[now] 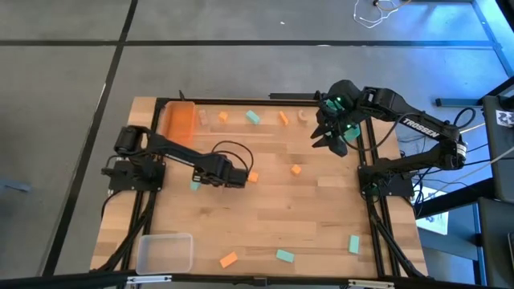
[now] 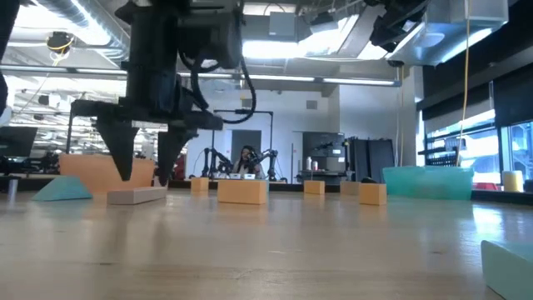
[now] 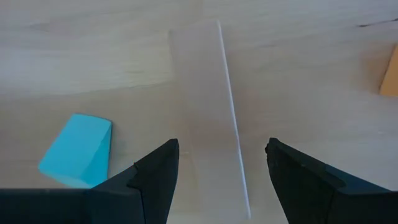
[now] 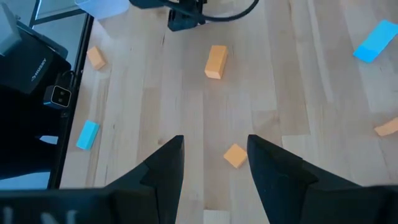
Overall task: Sort & place blocks by color
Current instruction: Put the brown block into the blue bin
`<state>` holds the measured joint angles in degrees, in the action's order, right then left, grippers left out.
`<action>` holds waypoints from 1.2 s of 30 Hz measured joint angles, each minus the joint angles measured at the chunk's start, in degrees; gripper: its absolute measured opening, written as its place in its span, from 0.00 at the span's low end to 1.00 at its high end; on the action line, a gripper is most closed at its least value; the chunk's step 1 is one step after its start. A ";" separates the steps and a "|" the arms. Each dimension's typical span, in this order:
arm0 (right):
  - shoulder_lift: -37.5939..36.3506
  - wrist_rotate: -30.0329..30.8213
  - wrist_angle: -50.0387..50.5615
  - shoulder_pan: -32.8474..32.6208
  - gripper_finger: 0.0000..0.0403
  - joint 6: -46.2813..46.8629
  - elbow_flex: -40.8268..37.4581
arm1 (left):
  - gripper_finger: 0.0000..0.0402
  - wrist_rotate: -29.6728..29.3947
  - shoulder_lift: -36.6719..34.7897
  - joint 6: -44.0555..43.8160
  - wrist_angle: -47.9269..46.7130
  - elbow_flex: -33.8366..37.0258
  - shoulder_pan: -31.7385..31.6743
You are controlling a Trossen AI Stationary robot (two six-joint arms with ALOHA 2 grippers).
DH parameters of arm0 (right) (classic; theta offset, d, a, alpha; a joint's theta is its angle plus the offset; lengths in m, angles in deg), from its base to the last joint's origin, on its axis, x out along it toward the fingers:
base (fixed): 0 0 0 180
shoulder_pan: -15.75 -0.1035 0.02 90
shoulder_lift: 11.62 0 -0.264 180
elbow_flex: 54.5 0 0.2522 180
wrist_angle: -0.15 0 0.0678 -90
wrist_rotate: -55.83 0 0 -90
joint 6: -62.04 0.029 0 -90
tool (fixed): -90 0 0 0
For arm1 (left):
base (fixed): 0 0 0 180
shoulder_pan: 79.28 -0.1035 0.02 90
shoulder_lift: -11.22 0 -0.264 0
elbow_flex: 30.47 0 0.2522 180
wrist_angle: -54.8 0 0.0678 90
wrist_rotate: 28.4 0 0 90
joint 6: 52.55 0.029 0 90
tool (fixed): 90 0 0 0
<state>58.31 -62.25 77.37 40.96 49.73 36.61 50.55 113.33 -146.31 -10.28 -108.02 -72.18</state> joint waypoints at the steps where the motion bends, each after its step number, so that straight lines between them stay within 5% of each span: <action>1: 0.00 0.00 -0.02 0.00 0.44 0.00 0.00 | 0.58 -0.03 0.64 -0.65 0.22 -0.01 0.23; 28: 0.00 0.00 -0.26 0.00 0.44 0.00 0.00 | 0.57 -2.69 4.45 -8.50 -1.17 0.02 2.59; 36: 0.00 0.00 -0.28 0.00 0.44 0.01 0.00 | 0.44 0.99 4.43 -8.71 -1.32 0.02 1.37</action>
<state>58.31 -62.25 77.09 40.96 49.74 36.61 51.54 117.76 -155.02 -11.60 -108.00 -70.81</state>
